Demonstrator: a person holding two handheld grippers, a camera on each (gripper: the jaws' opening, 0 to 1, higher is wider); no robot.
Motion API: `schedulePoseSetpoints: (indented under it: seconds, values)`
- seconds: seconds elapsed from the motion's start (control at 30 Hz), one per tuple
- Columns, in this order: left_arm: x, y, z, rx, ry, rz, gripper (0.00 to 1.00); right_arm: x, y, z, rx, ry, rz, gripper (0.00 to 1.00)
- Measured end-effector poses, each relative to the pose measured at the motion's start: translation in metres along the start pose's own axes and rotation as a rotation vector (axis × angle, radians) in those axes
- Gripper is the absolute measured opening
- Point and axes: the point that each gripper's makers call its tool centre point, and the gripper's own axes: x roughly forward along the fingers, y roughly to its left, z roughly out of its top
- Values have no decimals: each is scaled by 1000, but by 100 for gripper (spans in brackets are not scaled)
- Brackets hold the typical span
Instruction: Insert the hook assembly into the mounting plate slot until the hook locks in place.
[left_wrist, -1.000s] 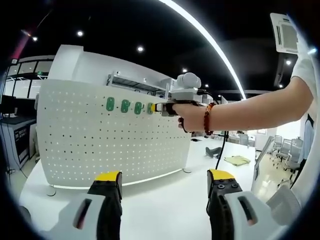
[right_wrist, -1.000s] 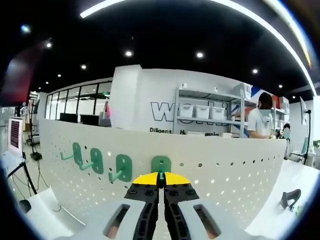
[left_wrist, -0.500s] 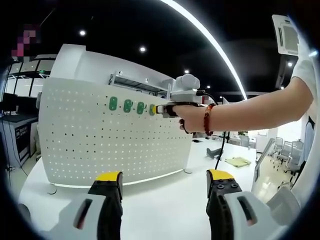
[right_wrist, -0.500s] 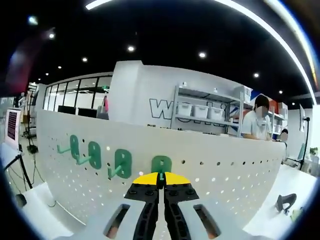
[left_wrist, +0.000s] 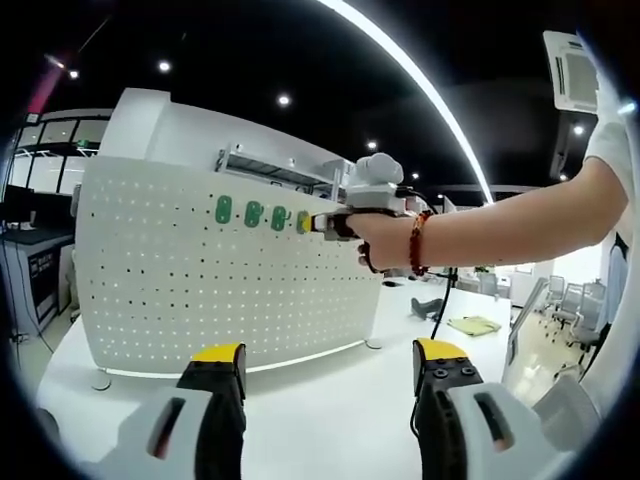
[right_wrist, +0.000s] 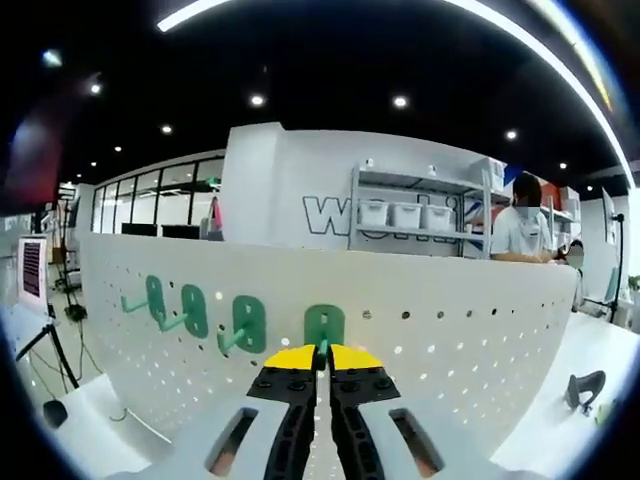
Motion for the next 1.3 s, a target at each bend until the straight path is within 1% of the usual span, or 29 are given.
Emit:
schedulePoseSetpoints:
  seconds: [0.1, 0.17, 0.3, 0.43, 0.47, 0.53, 0.57, 0.63, 0.7, 0.77, 0.8, 0.9, 0.93, 0.97, 1.07, 1.1, 1.17, 1.23, 1.3]
  values:
    - [2, -2, 0, 6, 6, -6, 70, -1, -2, -4, 12, 5, 9, 6]
    - [4, -3, 0, 8, 7, -12, 70, -2, -2, -8, 16, 20, 23, 8]
    - [6, -4, -2, 20, 19, -18, 70, -8, -1, -11, 17, 22, 41, 11]
    - [7, -3, -2, 23, 26, -22, 70, -16, 7, -20, 7, 31, 91, 14]
    - [6, -3, -2, 29, 29, -20, 70, -20, 9, -23, 14, 39, 105, 15]
    - [6, -3, -1, 35, 32, -18, 70, -23, 12, -25, 30, 33, 118, 17]
    - [5, -3, -1, 34, 33, -18, 70, -28, 15, -28, 34, 39, 134, 18]
    - [4, -3, -1, 36, 36, -17, 70, -36, 19, -32, 23, 38, 142, 19]
    - [2, -5, -2, 41, 43, -17, 70, -43, 25, -37, 48, 39, 164, 21]
    - [0, -6, -3, 43, 46, -16, 70, -50, 32, -40, 24, 41, 190, 22]
    - [-1, -6, -3, 45, 46, -16, 70, -53, 34, -41, 15, 39, 201, 23]
    - [-4, -9, -2, 57, 49, -13, 70, -68, 42, -39, 27, 22, 246, 26]
    - [-5, -9, -3, 62, 51, -13, 70, -72, 45, -38, 18, 14, 262, 27]
    - [-6, -10, -3, 69, 56, -14, 70, -79, 50, -38, -17, 6, 296, 29]
    - [-9, -10, -4, 76, 62, -11, 70, -92, 49, -39, -17, 4, 306, 30]
    - [-9, -11, -3, 75, 60, -9, 71, -98, 49, -40, 6, -1, 315, 30]
    - [-11, -12, -2, 77, 56, -8, 71, -109, 53, -47, 3, 16, 348, 34]
    - [-12, -14, -2, 91, 64, -11, 72, -116, 53, -52, -8, 18, 349, 36]
    - [-14, -13, -3, 100, 74, -6, 73, -128, 55, -55, 1, 17, 373, 40]
